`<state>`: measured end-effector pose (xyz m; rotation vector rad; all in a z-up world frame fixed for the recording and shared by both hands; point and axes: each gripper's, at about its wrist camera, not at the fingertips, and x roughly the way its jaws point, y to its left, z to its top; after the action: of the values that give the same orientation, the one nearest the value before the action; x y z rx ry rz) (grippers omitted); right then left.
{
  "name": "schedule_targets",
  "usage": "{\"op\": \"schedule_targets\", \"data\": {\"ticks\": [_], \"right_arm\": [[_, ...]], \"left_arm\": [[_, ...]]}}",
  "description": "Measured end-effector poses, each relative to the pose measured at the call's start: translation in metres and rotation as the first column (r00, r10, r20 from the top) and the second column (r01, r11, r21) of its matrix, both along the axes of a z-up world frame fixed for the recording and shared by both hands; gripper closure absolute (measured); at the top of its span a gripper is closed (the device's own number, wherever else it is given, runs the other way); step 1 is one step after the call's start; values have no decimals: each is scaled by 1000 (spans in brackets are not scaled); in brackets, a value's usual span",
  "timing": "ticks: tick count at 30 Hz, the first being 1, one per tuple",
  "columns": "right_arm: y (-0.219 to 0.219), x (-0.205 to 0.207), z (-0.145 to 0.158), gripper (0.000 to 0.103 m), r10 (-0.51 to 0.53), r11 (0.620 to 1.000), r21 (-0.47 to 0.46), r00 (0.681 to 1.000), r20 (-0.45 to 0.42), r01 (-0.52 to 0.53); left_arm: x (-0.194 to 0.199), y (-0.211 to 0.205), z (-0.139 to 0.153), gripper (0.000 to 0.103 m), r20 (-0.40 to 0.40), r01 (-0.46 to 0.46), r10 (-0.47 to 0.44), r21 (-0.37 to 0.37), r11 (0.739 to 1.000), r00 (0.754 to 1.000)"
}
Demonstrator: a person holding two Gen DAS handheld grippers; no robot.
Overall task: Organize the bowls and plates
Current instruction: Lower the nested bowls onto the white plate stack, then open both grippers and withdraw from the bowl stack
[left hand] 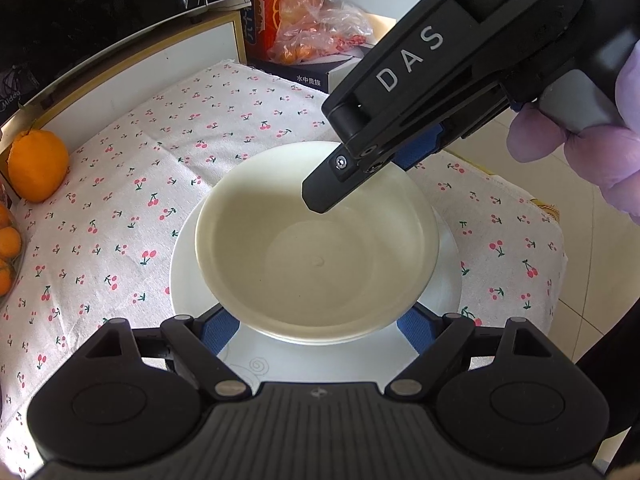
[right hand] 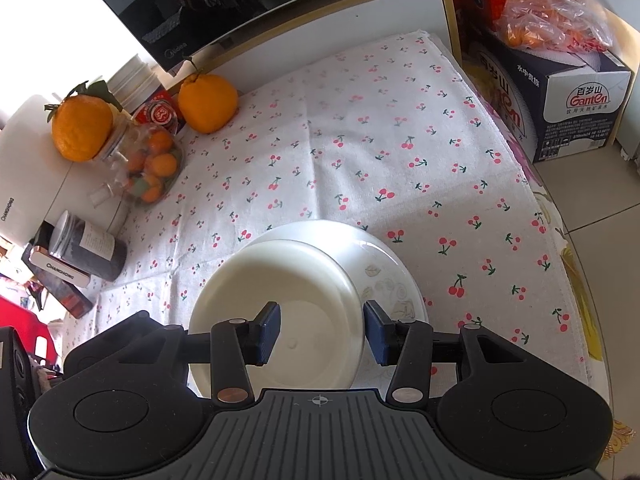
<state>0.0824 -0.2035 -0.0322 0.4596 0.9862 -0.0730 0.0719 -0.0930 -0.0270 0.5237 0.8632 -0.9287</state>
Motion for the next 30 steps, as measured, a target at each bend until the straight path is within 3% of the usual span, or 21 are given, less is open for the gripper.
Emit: {"op": "schedule_targets", "data": {"ticks": [3,6,12,18,24,30], "right_arm": [[1,1,-1,57,6,1000,-8,1000,-7,-6],[2,1,-1,46,10,1000,-15,1000,-6,-10],[2,1,3,39,11,1000,-17,1000,6,-10],[2,-1,5,39,8,1000,-28,1000,17,-8],[3,-4,11,38,12,999,-50,998,66,-8],[1,-13,28,27,6,993,-121,990,141,11]], "left_arm": [[-1,1,0,14,2,5,-5,1,1000,1000],[-2,4,3,12,-3,5,-5,-2,1000,1000],[-2,9,7,10,-16,-1,1,-3,1000,1000],[-5,16,13,10,-24,-6,6,-15,1000,1000],[-8,24,21,9,-43,-8,6,-43,999,999],[-14,39,31,8,-25,-65,64,-66,996,998]]}}
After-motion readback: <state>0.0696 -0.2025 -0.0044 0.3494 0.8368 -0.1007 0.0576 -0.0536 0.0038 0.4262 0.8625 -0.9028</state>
